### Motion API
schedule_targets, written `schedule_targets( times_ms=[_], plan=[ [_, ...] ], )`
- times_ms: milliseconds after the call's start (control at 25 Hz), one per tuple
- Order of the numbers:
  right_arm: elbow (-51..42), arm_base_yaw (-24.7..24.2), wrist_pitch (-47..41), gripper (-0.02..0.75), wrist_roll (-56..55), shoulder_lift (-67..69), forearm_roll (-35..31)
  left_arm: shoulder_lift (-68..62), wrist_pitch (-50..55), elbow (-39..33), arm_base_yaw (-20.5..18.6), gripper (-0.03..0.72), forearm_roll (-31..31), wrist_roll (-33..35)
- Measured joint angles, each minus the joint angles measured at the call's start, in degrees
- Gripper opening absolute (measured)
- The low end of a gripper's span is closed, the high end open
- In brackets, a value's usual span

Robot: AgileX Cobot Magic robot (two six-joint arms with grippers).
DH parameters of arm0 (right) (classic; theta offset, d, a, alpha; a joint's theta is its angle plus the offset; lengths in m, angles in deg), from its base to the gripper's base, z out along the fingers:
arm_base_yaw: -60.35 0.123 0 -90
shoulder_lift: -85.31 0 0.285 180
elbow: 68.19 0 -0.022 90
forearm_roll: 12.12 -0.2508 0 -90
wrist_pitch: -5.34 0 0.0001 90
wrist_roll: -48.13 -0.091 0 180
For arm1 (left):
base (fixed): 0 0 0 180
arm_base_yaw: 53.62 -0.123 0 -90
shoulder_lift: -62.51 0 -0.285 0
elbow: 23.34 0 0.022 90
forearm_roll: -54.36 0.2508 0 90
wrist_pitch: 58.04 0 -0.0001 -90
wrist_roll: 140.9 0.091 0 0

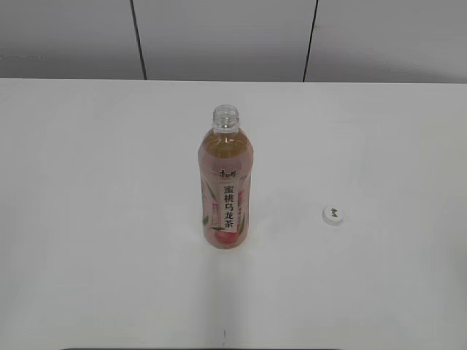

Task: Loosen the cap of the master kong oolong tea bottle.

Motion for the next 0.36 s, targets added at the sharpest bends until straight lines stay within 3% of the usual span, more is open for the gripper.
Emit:
schedule_targets(
  times_ms=[360],
  plan=[
    [0.00,0.00,0.00,0.431,0.00,0.00,0.00,0.00,0.00,0.00,0.00,0.263,0.00,0.00]
  ],
)
